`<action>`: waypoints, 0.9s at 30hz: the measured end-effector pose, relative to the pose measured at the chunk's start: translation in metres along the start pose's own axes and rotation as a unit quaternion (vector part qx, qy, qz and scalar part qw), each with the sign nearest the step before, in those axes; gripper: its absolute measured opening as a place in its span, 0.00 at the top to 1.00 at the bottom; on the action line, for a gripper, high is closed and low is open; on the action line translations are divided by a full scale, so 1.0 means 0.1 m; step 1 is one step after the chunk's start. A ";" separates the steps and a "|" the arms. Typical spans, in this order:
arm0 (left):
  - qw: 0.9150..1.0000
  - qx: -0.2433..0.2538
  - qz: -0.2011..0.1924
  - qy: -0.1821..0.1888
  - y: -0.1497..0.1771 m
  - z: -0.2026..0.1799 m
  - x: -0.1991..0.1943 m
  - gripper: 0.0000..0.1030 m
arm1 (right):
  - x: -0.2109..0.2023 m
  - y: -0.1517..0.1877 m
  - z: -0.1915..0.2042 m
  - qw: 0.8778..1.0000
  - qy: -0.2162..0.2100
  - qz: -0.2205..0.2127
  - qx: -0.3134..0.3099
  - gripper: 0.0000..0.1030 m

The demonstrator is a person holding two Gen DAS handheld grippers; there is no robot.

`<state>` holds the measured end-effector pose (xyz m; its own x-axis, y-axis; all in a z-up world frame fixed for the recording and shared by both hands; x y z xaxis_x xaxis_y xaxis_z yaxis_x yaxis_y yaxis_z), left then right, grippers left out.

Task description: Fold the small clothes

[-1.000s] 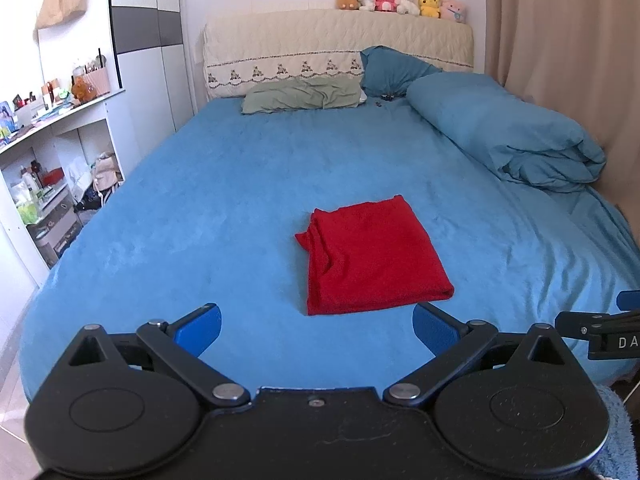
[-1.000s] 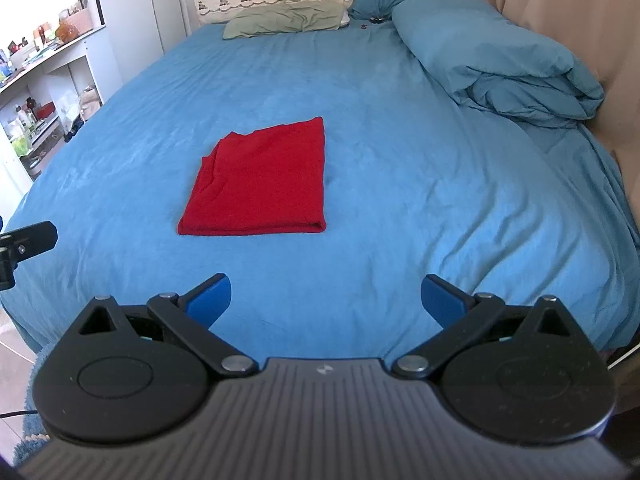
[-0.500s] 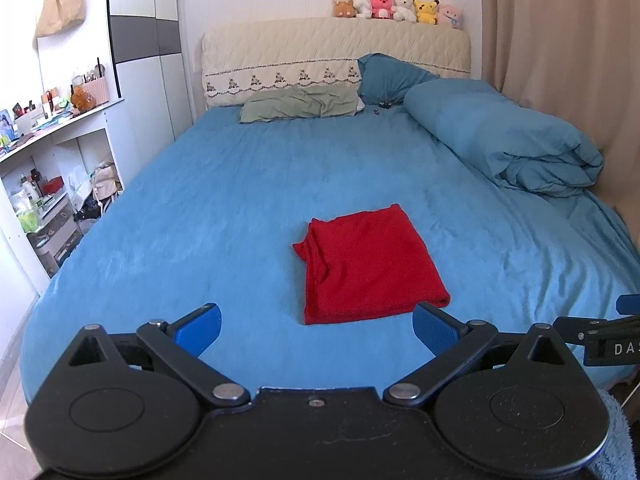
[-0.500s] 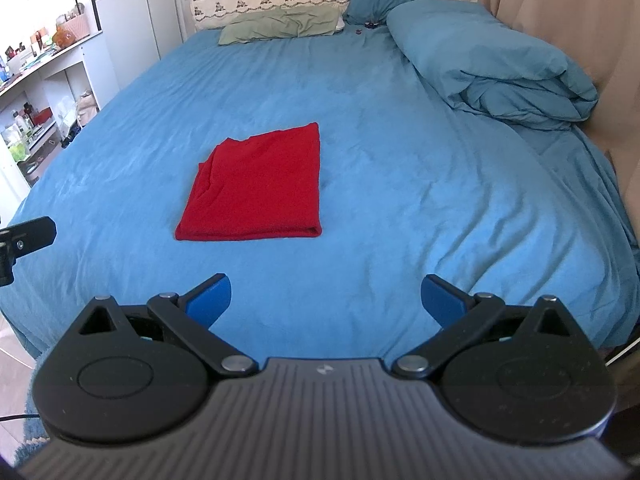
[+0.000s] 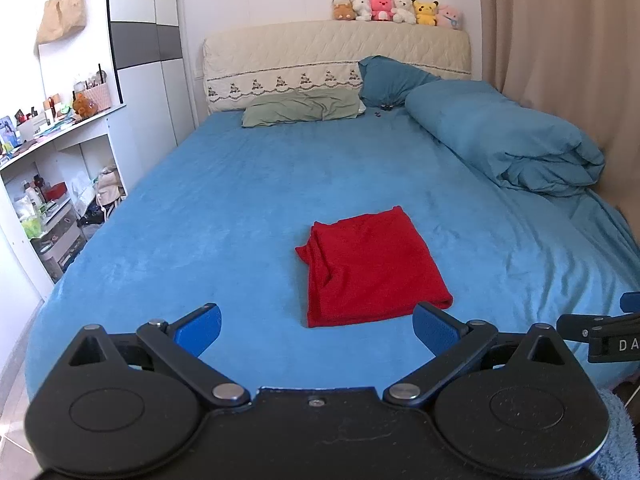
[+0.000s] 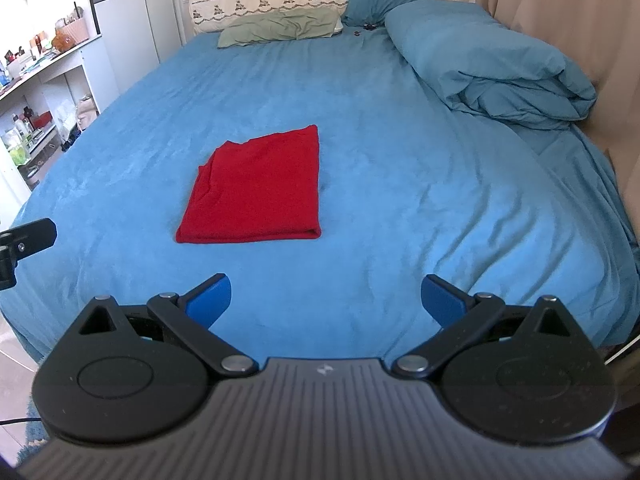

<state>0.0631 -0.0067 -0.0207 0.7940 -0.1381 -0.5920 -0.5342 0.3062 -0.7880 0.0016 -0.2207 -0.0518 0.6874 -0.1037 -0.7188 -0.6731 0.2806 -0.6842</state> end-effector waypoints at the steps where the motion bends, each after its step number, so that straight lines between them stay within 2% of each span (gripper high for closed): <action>1: 1.000 0.001 0.001 0.001 0.00 0.00 0.00 0.00 | 0.00 0.00 0.00 1.000 0.000 0.000 -0.001 0.00; 27: 1.000 0.011 -0.013 0.001 -0.04 0.00 -0.07 0.00 | -0.03 -0.02 0.01 1.000 0.005 -0.002 -0.005 0.00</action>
<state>0.0602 -0.0068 -0.0135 0.8072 -0.1474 -0.5715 -0.5069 0.3229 -0.7992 0.0014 -0.2199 -0.0477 0.6882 -0.1136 -0.7165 -0.6723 0.2714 -0.6888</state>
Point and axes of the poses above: each gripper's, at about its wrist camera, not at the fingertips, and x roughly the way its jaws point, z to its left, y to its underside, the point moved 8 cm from there along x, roughly the way its jaws point, and after that the axes turned 7 degrees about x, right-handed, at the moved point
